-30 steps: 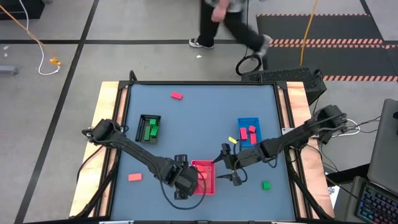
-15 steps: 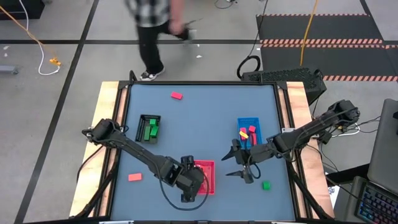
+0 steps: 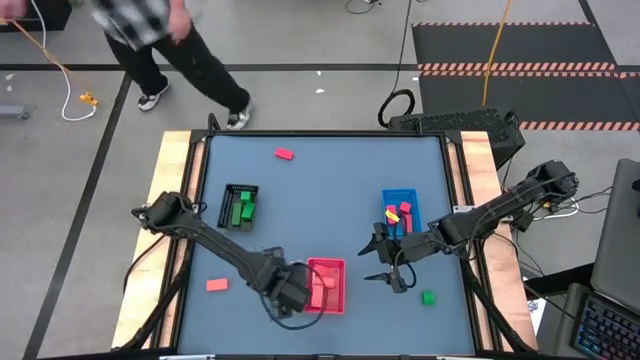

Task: Sort & place blocks by color
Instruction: Put the orange block into the orange bin

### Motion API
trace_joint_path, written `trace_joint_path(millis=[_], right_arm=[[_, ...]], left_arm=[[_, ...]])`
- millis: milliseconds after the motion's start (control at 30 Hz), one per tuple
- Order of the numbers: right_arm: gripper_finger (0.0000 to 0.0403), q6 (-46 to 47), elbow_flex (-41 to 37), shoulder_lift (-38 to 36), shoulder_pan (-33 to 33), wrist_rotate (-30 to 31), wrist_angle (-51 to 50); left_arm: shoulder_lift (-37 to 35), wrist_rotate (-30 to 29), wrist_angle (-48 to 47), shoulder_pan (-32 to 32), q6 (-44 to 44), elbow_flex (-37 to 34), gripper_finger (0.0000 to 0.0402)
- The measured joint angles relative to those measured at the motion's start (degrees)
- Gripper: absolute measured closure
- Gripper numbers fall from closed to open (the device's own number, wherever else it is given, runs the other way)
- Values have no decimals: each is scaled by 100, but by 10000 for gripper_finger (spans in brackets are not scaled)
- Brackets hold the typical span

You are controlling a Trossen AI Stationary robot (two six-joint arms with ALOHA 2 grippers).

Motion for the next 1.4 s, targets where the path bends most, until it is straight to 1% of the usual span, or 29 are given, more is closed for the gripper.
trace_joint_path(millis=[100,233,400,567,700,767,867,1000,1067,1133,1233,1400], right_arm=[[96,-1,0,0,0,1,9],[96,0,0,0,2,0,10],[96,0,0,0,0,-1,9],[96,0,0,0,2,0,17],[96,1,0,0,0,-2,17],[96,0,0,0,0,-1,17],[96,0,0,0,0,0,34],[96,-2,0,0,0,-1,102],[96,-2,0,0,0,-1,111],[96,-3,0,0,0,0,113],[96,-4,0,0,0,-1,100],[96,-18,0,0,0,-2,100]], left_arm=[[0,18,-838,-188,-517,-180,148],[-3,18,-1750,-477,-1071,-446,131],[0,363,-1740,-888,-1470,-871,99],[-9,501,-1435,-1260,-1789,-1284,74],[-251,498,-1344,-1561,-2212,-1863,65],[-509,502,-1197,-1690,-2518,-2198,65],[-1088,438,-819,-1814,-3027,-2682,69],[-1907,319,28,-1925,-3708,-3366,79],[-2177,342,513,-1963,-3942,-3682,85],[-2271,510,890,-1967,-4014,-3955,91],[-2210,821,1063,-1969,-3962,-4268,95],[-2190,776,1224,-1967,-3793,-4500,90]])
